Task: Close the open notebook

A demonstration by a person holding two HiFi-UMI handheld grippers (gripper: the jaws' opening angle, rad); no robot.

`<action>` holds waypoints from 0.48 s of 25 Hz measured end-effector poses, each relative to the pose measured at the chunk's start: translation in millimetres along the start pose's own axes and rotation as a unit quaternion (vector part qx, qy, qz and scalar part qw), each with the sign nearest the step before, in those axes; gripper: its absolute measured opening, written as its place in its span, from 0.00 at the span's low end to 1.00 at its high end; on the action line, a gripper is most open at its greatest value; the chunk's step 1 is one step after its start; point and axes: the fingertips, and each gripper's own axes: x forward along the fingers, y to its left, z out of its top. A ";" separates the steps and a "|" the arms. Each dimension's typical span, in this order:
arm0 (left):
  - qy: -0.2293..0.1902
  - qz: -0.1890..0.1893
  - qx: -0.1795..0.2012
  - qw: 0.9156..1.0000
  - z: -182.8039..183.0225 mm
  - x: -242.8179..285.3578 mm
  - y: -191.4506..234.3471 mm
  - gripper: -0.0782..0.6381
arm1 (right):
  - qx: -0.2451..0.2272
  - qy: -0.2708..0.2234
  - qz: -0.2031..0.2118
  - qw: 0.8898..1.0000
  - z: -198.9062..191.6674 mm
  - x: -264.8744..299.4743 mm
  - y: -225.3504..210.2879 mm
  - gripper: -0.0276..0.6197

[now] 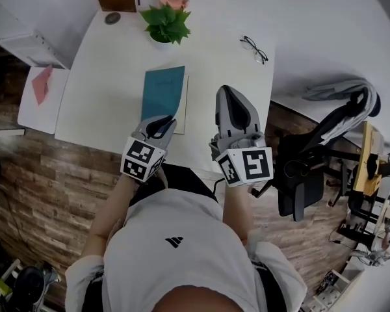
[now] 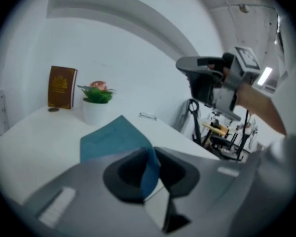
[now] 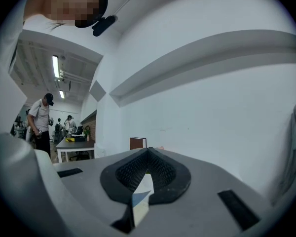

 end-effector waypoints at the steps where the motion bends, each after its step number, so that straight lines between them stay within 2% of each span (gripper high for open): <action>1: 0.007 -0.004 -0.001 1.000 -3.2 4.1 -2.0 0.19 | 0.001 0.001 -0.005 1.000 -0.8 -2.8 -2.9 0.04; 12: 0.068 -0.041 -0.017 0.997 -39.4 40.9 -13.8 0.27 | 0.002 0.010 -0.040 0.999 -9.1 -19.2 -25.0 0.04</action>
